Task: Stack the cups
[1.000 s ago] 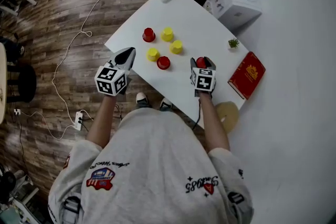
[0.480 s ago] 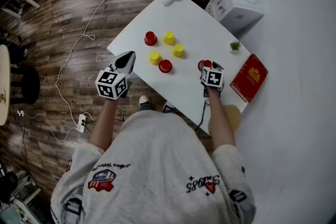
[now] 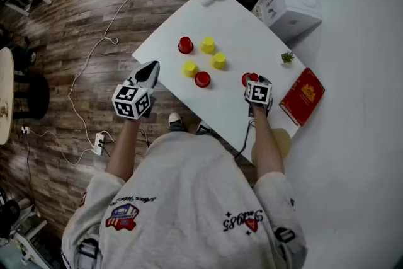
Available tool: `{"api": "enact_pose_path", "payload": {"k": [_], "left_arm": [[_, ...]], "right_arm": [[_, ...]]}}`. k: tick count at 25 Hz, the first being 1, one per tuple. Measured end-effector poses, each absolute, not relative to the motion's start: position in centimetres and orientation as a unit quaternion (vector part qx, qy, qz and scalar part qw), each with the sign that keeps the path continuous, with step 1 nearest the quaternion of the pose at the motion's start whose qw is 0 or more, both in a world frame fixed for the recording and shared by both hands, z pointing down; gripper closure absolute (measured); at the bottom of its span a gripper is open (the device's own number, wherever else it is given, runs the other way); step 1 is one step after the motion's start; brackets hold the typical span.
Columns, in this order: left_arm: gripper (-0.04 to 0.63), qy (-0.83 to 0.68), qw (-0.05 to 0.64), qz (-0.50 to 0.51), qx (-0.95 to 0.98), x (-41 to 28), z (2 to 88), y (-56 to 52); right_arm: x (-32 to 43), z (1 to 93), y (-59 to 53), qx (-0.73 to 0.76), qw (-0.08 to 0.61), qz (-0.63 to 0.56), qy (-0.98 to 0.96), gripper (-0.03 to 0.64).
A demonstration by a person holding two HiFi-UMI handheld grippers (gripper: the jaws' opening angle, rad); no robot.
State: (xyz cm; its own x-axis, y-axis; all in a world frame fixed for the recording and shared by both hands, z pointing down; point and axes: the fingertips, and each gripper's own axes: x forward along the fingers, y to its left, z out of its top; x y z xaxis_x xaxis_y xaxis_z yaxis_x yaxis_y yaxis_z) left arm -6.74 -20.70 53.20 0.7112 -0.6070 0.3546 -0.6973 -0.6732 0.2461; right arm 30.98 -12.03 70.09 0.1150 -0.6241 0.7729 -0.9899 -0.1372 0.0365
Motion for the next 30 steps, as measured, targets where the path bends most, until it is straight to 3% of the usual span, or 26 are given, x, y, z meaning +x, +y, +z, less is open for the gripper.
{"api": "enact_pose_path", "payload": {"k": [16, 30], "left_arm": [[0.589, -0.359, 0.189, 0.122, 0.906, -7.0, 53.7, -20.8], [0.589, -0.355, 0.196, 0.118, 0.906, -6.0, 54.4, -19.7]], "right_arm": [[30.0, 70.3, -11.3, 0.673, 0.309, 0.31, -0.596, 0.396], [19.2, 70.1, -10.2, 0.582, 0.355, 0.274, -0.679, 0.396]]}}
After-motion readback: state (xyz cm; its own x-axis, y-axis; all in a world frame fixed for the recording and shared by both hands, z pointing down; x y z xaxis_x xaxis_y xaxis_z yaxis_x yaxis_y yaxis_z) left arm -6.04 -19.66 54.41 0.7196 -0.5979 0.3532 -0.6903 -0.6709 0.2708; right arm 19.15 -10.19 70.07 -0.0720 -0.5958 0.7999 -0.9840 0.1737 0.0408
